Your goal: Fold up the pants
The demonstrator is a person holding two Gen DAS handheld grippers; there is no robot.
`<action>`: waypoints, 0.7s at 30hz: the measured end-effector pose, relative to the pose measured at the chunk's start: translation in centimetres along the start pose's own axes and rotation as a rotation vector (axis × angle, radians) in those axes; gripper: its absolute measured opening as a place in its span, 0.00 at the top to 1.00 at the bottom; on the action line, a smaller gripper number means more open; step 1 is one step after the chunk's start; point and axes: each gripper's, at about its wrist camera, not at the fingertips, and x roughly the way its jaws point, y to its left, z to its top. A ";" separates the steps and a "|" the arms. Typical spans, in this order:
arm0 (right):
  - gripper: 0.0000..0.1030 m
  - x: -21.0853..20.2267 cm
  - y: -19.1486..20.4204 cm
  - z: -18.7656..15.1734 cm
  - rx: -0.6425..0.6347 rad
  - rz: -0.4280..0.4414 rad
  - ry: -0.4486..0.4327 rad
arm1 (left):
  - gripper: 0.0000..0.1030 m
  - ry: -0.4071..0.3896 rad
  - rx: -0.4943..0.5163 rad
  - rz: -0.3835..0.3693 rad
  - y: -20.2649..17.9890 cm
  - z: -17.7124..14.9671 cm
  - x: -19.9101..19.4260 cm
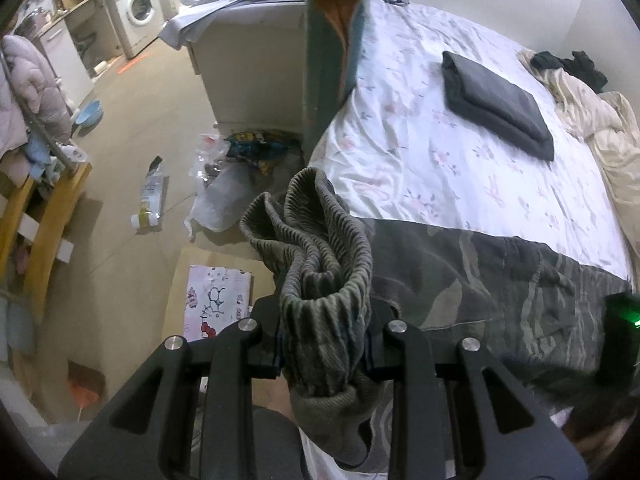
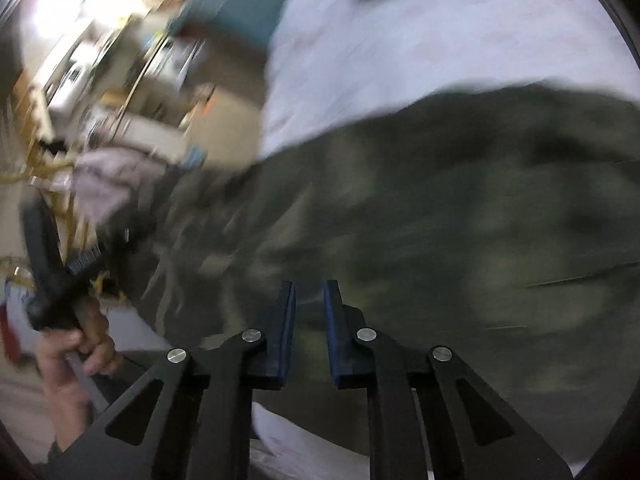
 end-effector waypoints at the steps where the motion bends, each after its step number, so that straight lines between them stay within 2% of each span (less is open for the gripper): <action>1: 0.87 1.7 0.3 -0.2 -0.003 0.001 0.025 | 0.77 0.000 0.004 -0.001 -0.2 0.0 0.0; 4: 0.88 7.4 0.1 -1.0 0.024 -0.071 0.139 | 0.77 0.026 0.044 -0.031 -1.1 -0.2 0.5; 6: 0.91 8.4 -0.2 -1.0 0.007 -0.128 0.140 | 0.77 0.068 0.079 -0.040 -1.9 -0.5 1.4; 7: 0.91 8.1 -0.5 -0.8 0.018 -0.118 0.144 | 0.77 0.059 0.096 -0.030 -2.3 -0.5 1.3; 9: 0.90 7.0 -0.6 -0.5 0.025 -0.098 0.141 | 0.77 0.038 0.111 -0.014 -2.7 -0.4 1.1; 11: 0.83 3.7 -0.7 -0.3 -0.012 -0.089 0.089 | 0.77 0.037 0.107 -0.016 -2.9 -0.6 1.0; 15: 0.80 -5.1 -3.2 -2.1 -0.017 -0.031 -0.028 | 0.77 0.024 0.116 -0.005 -3.4 -0.6 0.7; 16: 0.62 -6.6 -3.9 -2.7 -0.015 -0.038 -0.052 | 0.77 0.019 0.122 0.000 -3.7 -0.6 0.6; 17: 0.33 -8.5 -5.0 -3.4 -0.009 -0.073 -0.086 | 0.77 0.011 0.129 0.003 -3.9 -0.5 0.5; 18: 0.23 -9.9 -5.9 -3.8 0.000 -0.117 -0.115 | 0.77 -0.005 0.144 0.010 -4.5 -0.6 0.2; 19: 0.19 -11.6 -7.4 -4.4 0.020 -0.159 -0.154 | 0.77 -0.018 0.161 0.019 -5.0 -0.6 0.0; 21: 0.19 -14.7 -10.4 -5.6 0.086 -0.159 -0.185 | 0.77 -0.050 0.201 0.034 -6.3 -1.0 -0.6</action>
